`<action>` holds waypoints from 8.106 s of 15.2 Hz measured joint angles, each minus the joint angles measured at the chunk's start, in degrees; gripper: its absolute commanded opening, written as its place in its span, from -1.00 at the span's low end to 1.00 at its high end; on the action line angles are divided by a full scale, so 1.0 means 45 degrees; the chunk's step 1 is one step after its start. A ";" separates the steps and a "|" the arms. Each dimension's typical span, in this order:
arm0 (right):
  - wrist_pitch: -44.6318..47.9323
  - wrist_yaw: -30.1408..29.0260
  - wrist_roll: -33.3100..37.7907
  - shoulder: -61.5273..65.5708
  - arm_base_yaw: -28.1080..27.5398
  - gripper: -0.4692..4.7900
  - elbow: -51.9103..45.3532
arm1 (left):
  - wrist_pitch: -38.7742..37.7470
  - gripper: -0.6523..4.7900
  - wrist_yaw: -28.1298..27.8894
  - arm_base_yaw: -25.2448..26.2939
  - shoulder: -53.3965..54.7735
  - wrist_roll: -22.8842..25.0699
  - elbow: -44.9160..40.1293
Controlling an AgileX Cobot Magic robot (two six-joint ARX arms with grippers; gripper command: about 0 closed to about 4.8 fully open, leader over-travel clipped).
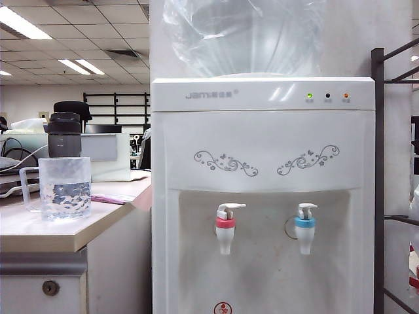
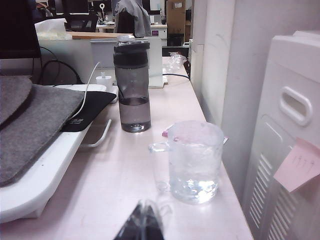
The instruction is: Pick up the plastic mug from the left desk, go to the hot water outlet of the water dispenser, press the vertical switch to get some water, then put the mug back on the desk.
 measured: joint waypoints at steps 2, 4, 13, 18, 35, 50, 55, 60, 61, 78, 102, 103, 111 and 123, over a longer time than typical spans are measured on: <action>0.0000 0.0000 0.0000 0.0000 0.0000 -0.84 0.0000 | 0.0000 -0.78 0.0000 0.0000 0.0000 0.0000 0.0000; 0.0000 0.0000 0.0000 0.0000 0.0000 -0.84 0.0000 | 0.0005 -0.78 0.0000 0.0000 0.0000 -0.0665 0.0000; 0.0228 -0.2492 0.0005 0.0078 0.0000 0.67 0.3225 | 0.0350 1.00 0.0432 0.0005 0.0083 -0.2569 0.2560; -0.0243 -0.5663 0.0000 0.4046 0.0000 0.67 0.7519 | 0.2924 1.00 0.1438 0.0000 0.7232 -0.3638 0.4337; 0.2900 -0.3939 -0.0690 0.9525 0.3492 0.67 0.7674 | 1.4076 1.00 -0.1379 0.0005 2.2246 -0.0583 0.5382; 0.2516 -0.3939 -0.1020 0.9534 0.3487 0.66 0.7674 | 1.6980 -0.78 -0.0918 0.0010 2.5378 -0.1462 0.6761; 0.2613 -0.3939 -0.1020 0.9534 0.3492 0.66 0.7674 | 1.6922 -0.78 -0.0879 0.0010 2.5378 -0.1433 0.6766; 0.2613 -0.3944 -0.1010 0.9534 0.3492 0.66 0.7674 | 1.6912 -0.78 -0.0879 0.0010 2.5378 -0.1433 0.6766; 0.2613 -0.3997 -0.0996 0.9534 0.3492 0.66 0.7674 | 1.6908 -0.78 -0.0879 0.0010 2.5378 -0.1433 0.6766; 0.2599 -0.4750 -0.1005 1.1842 0.7397 -0.84 0.7669 | 1.7801 -0.78 -0.0865 0.0010 2.3761 -0.1428 0.3881; 0.2521 -0.4750 -0.1005 1.1842 0.7397 -0.84 0.7669 | 1.7801 -0.78 -0.0869 0.0010 2.3761 -0.1433 0.3881; 0.2521 -0.4745 -0.1005 1.1842 0.7397 -0.84 0.7669 | 1.7801 -0.78 -0.0865 0.0010 2.3761 -0.1433 0.3881; 0.2516 -0.4711 -0.1005 1.1842 0.7397 -0.84 0.7674 | 1.7753 -0.78 0.1389 0.0010 2.3037 -0.1384 0.3031; 0.2516 -0.4711 -0.1005 1.1842 0.7397 -0.84 0.7669 | 1.7602 -0.78 0.4600 0.0010 2.2610 -0.1180 0.2278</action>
